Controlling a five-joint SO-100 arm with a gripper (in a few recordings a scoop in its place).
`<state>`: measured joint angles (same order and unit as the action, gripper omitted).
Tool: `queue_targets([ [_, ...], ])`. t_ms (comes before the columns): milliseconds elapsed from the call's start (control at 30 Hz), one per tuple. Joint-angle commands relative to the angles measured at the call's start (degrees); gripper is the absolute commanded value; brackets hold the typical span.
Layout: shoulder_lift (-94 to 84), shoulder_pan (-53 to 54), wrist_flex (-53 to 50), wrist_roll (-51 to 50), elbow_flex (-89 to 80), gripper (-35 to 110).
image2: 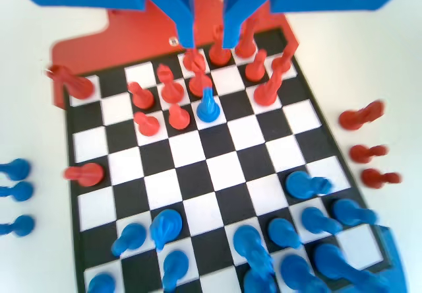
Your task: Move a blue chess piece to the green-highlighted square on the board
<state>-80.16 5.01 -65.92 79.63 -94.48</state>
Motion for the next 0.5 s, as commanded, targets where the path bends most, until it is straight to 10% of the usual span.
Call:
queue_targets([
  [0, -10.5, 0.5, -4.7, 2.6, 5.9, 4],
  [467, -38.6, 1.7, -22.1, 16.1, 3.5, 1],
])
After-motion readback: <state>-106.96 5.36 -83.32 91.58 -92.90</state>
